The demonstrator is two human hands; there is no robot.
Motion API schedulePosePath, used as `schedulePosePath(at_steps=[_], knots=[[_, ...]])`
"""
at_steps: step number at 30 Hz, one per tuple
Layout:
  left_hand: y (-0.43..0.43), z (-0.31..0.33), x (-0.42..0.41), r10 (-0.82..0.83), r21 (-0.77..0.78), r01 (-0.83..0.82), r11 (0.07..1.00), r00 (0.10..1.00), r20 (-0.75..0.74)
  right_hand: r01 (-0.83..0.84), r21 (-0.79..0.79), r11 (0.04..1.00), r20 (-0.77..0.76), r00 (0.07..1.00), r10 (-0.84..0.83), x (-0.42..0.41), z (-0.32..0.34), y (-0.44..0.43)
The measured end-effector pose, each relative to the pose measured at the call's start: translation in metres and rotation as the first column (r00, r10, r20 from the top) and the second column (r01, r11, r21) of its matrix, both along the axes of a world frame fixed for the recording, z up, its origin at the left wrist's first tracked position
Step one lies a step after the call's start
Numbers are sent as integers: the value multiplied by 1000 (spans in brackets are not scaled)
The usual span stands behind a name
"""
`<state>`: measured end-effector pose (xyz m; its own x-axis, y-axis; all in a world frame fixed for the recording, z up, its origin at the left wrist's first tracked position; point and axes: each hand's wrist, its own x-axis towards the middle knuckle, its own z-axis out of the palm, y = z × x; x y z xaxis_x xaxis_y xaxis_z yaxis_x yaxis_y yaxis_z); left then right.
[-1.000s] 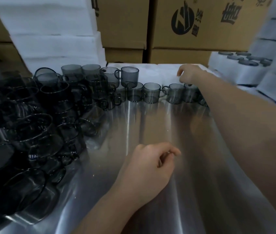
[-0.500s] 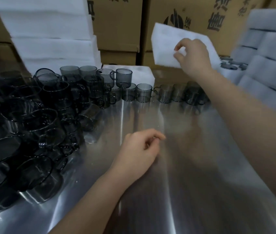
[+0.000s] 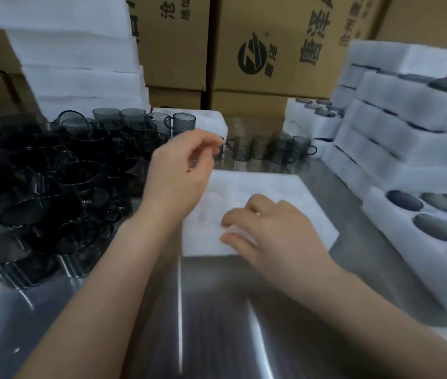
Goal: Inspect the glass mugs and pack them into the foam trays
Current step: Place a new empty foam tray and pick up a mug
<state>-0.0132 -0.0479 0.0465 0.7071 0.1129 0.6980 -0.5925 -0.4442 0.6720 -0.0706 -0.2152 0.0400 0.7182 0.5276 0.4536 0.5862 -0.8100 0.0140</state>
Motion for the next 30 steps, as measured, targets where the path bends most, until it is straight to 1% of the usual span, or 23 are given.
schedulePosePath(at_steps=[2, 3, 4, 5, 6, 7, 8, 9, 10, 11, 12, 13, 14, 15, 16, 17, 18, 20, 22, 26, 28, 30], knots=[[-3, 0, 4, -38, 208, 59, 976, 994, -104, -49, -6, 999, 58, 997, 49, -13, -6, 4], [-4, -1, 7, -23, 323, 78, 943, 985, -172, -76, -15, 997, 73, 994, 77, -16, -10, 5], [-5, -3, 11, 23, 442, 92, 892, 969, -247, -95, -20, 995, 78, 992, 97, -18, -13, 5], [-6, -5, 13, 97, 562, 105, 820, 943, -318, -104, -20, 994, 70, 992, 105, -20, -15, 5], [-8, -7, 14, 180, 661, 122, 741, 912, -369, -99, -18, 995, 69, 993, 100, -22, -17, 4], [-9, -10, 14, 243, 723, 138, 677, 885, -397, -95, -16, 995, 61, 993, 96, -23, -17, 3], [-10, -13, 13, 274, 748, 148, 647, 870, -410, -100, -16, 995, 35, 994, 100, -25, -16, 3], [-11, -15, 12, 280, 747, 148, 648, 866, -414, -117, 2, 993, -21, 993, 117, -25, -15, 3], [-10, -16, 11, 274, 734, 141, 664, 868, -414, -137, 67, 988, -138, 980, 145, -22, -10, 1], [-10, -16, 10, 264, 722, 139, 678, 870, -416, -144, 170, 975, -290, 938, 190, -16, -1, -2], [-9, -15, 9, 253, 719, 146, 679, 873, -416, -134, 307, 942, -392, 884, 254, -5, 8, -5], [-9, -14, 8, 244, 724, 156, 672, 876, -415, -109, 437, 893, -403, 864, 302, 9, 17, -10], [-9, -14, 8, 236, 726, 164, 668, 878, -416, -74, 530, 845, -349, 889, 297, 28, 26, -14], [-10, -13, 6, 233, 721, 167, 673, 877, -420, -28, 587, 809, -293, 924, 246, 50, 34, -17], [-10, -14, 6, 234, 713, 163, 682, 875, -424, 35, 612, 790, -275, 946, 171, 76, 40, -18], [-10, -16, 6, 235, 707, 155, 690, 876, -421, 103, 594, 798, -293, 951, 95, 103, 43, -18], [-10, -17, 6, 233, 702, 145, 697, 880, -413, 170, 536, 827, -338, 941, 26, 130, 44, -17], [-9, -19, 8, 224, 689, 135, 712, 886, -406, 282, 373, 884, -458, 885, -90, 180, 36, -13], [-9, -20, 9, 218, 672, 132, 728, 886, -410, 323, 222, 920, -522, 836, -168, 217, 24, -7], [-9, -24, 12, 211, 669, 122, 733, 894, -395, 367, 6, 930, -539, 785, -306, 255, 8, 2], [-9, -25, 14, 218, 681, 130, 720, 890, -401, 389, -35, 921, -524, 777, -348, 263, 3, 1], [-8, -25, 14, 231, 696, 135, 705, 884, -406, 404, -36, 914, -475, 798, -372, 266, -1, 1]])
